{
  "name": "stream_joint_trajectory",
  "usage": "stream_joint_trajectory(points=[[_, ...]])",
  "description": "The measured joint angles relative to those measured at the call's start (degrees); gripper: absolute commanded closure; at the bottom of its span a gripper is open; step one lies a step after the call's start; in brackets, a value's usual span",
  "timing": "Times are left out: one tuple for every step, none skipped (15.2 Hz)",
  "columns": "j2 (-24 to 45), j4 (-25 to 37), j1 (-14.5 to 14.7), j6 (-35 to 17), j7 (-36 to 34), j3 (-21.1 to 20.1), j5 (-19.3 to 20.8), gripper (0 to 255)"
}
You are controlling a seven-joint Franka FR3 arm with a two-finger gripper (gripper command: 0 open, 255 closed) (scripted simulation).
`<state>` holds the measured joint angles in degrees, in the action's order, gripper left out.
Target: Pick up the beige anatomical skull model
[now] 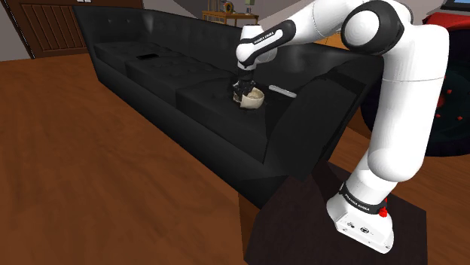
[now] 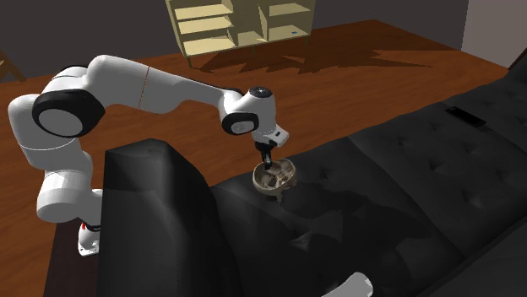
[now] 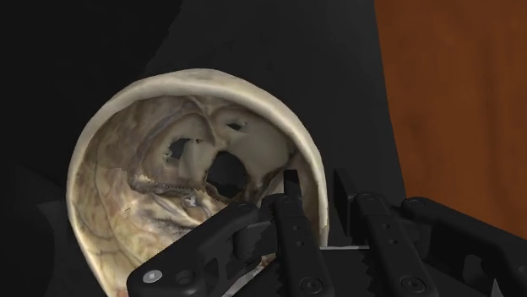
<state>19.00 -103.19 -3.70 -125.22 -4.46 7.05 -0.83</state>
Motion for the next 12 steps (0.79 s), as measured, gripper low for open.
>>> stream_joint_trajectory(points=[[-0.40,0.10,0.04,0.51,-0.05,0.01,0.05,255],[-0.70,0.53,0.06,1.23,-0.09,0.03,0.11,255],[-1.04,0.77,0.05,1.80,-0.06,0.06,0.15,255],[-1.35,1.24,0.06,2.58,-0.07,0.08,0.19,255],[-1.61,1.74,0.05,3.33,-0.05,0.10,0.21,255],[-1.76,2.28,0.05,4.03,-0.04,0.11,0.24,255],[-2.34,2.42,0.07,4.74,-0.05,0.14,0.31,255],[-2.39,3.00,0.09,5.36,-0.09,0.13,0.33,255],[-2.57,3.55,0.09,6.10,-0.09,0.14,0.35,255],[-2.97,3.84,0.09,6.80,-0.07,0.17,0.40,255],[-3.00,4.58,0.13,7.55,-0.14,0.15,0.41,255],[-3.19,4.71,0.13,7.88,-0.13,0.16,0.43,255]])
